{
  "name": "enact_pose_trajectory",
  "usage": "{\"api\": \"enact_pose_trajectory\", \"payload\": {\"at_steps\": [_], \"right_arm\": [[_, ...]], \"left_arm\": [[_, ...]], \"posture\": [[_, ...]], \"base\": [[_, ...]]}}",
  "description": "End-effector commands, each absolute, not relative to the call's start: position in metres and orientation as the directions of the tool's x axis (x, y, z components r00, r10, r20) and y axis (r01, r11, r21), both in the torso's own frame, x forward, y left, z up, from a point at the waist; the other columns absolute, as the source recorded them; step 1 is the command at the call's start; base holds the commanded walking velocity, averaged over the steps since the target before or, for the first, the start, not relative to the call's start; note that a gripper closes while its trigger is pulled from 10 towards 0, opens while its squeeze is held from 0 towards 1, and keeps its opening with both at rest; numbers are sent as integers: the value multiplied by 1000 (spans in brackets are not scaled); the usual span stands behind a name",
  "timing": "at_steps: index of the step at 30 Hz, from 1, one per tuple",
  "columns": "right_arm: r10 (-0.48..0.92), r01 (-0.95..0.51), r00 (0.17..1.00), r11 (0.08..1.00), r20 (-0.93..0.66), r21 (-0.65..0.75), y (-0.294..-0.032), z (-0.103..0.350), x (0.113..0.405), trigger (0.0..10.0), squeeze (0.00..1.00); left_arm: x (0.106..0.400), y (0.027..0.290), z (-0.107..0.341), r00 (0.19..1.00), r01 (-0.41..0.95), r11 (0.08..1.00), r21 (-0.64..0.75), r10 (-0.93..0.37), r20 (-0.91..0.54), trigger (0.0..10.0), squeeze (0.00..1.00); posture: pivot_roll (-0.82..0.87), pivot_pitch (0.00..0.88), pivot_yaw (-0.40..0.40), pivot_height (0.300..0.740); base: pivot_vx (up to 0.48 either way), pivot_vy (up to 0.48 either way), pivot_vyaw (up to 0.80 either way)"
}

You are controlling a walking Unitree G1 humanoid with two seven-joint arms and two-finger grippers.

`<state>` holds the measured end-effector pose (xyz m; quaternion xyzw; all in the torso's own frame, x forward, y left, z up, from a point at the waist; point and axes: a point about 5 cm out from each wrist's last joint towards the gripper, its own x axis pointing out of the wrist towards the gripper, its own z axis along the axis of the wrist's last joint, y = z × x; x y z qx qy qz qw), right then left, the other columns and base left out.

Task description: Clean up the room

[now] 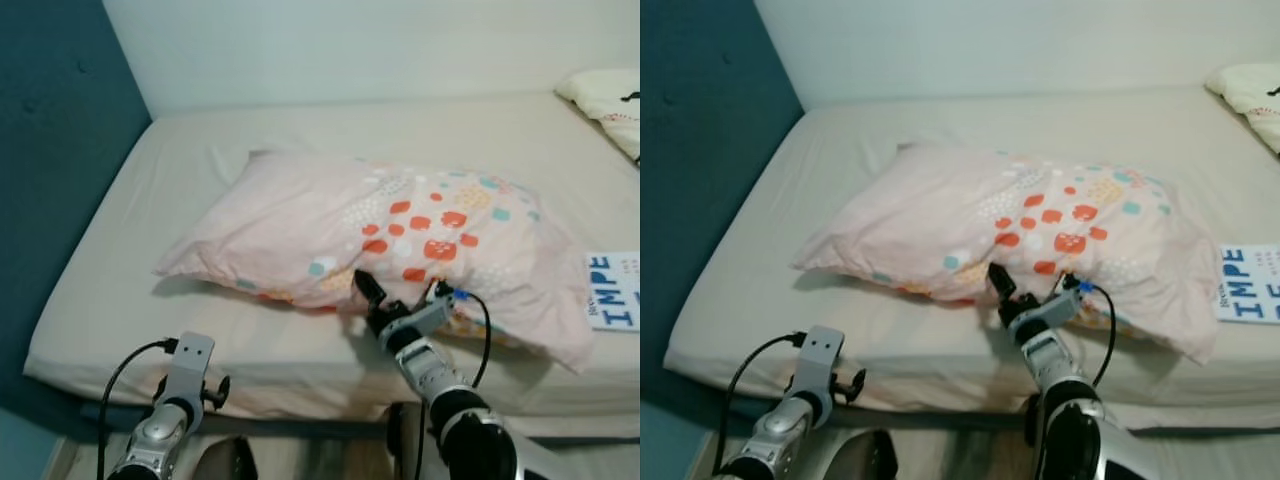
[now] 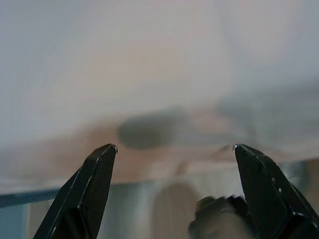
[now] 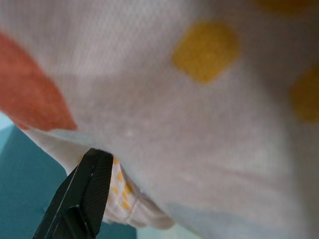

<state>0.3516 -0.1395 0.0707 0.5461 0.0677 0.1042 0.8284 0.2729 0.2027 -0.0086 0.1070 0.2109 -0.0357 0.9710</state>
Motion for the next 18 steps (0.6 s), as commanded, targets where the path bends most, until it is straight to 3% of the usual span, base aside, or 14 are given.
{"api": "enact_pose_trajectory", "payload": {"at_steps": [1, 11, 18], "right_arm": [[235, -111, 972, 352, 27, 930, -135, 76, 355, 10000, 0], [45, -200, 980, 176, 195, 964, -149, 119, 378, 10000, 0], [-39, -164, 983, 226, 177, 960, -164, 140, 390, 10000, 0]], "left_arm": [[267, 212, -11, 904, 123, 968, 217, -19, -428, 10000, 0], [256, 220, -13, 907, 156, 953, 258, -35, -420, 10000, 0], [259, 217, -11, 911, 182, 944, 275, -56, -409, 10000, 0]], "posture": [[121, 216, 106, 505], [158, 252, 115, 505], [144, 243, 114, 505]], "base": [[0, 0, 0], [0, 0, 0], [0, 0, 0]]}}
